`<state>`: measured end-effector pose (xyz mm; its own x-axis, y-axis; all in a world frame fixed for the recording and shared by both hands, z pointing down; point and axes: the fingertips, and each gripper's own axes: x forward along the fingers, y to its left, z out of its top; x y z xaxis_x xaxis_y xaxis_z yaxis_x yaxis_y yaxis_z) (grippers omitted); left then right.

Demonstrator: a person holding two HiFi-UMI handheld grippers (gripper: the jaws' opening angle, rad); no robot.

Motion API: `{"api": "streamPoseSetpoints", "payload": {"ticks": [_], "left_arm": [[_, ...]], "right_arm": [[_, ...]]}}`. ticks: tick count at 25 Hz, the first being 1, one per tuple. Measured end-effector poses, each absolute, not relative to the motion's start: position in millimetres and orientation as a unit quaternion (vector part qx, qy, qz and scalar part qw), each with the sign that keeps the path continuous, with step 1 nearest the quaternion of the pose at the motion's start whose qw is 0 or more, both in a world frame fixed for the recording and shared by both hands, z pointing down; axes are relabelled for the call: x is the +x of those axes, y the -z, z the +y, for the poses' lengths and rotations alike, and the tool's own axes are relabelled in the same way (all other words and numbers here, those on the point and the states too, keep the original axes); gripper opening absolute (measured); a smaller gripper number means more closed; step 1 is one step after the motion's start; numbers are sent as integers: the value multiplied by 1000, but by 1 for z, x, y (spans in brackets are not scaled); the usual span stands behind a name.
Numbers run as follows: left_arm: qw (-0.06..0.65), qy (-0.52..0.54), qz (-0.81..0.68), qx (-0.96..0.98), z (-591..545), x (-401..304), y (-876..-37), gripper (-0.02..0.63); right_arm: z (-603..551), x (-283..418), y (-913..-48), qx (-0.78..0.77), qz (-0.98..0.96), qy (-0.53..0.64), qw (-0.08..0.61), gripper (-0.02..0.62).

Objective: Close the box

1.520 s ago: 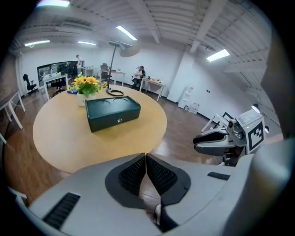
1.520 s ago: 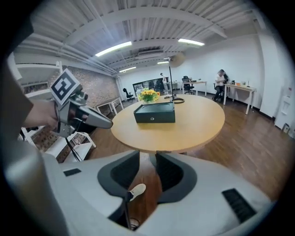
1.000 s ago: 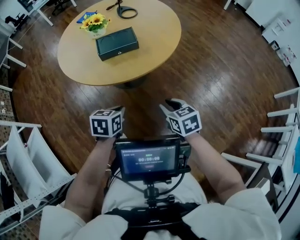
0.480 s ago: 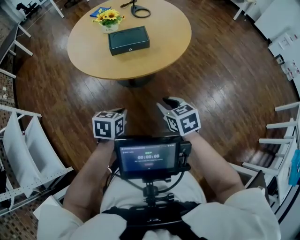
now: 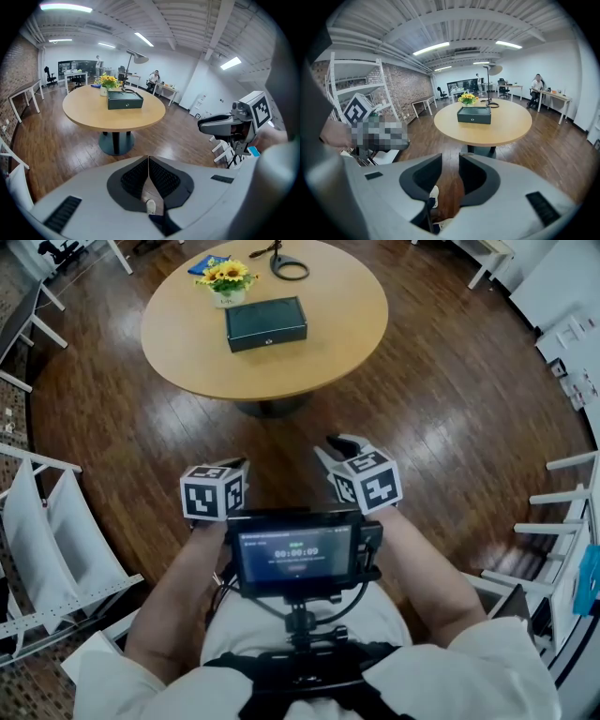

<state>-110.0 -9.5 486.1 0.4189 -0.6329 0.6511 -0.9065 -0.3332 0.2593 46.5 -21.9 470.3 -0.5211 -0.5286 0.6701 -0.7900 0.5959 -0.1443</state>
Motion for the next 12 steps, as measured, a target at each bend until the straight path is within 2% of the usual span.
{"api": "streamPoseSetpoints", "payload": {"ticks": [12], "left_arm": [[310,-223,-489,784,-5,-109,-490,0]], "right_arm": [[-17,46,-474,391,-841,-220,302,118]]}}
